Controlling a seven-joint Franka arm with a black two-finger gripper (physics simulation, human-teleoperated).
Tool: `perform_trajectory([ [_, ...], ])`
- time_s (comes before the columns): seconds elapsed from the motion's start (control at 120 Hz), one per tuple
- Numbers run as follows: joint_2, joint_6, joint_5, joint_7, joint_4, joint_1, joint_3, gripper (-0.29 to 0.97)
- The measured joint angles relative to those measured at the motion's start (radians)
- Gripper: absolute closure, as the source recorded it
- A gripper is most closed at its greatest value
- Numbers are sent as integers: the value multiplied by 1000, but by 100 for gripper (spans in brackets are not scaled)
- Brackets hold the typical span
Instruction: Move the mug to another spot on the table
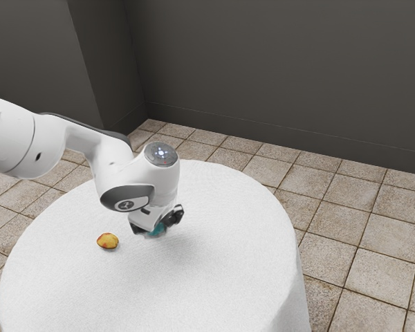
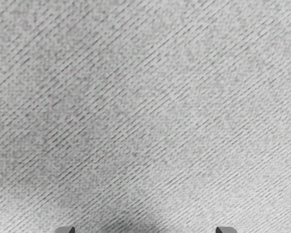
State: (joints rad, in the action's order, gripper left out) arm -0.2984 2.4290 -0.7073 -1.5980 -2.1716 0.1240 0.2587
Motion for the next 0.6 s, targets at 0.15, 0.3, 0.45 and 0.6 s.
perform_trajectory([
  [0.15,6,-4,4,9,-7,-2,0,18],
  [0.3,18,-7,10,17,-22,-3,1,9],
  [0.45,59,-8,13,23,-53,-4,1,4],
  [0.6,90,-8,16,29,-64,-5,3,2],
])
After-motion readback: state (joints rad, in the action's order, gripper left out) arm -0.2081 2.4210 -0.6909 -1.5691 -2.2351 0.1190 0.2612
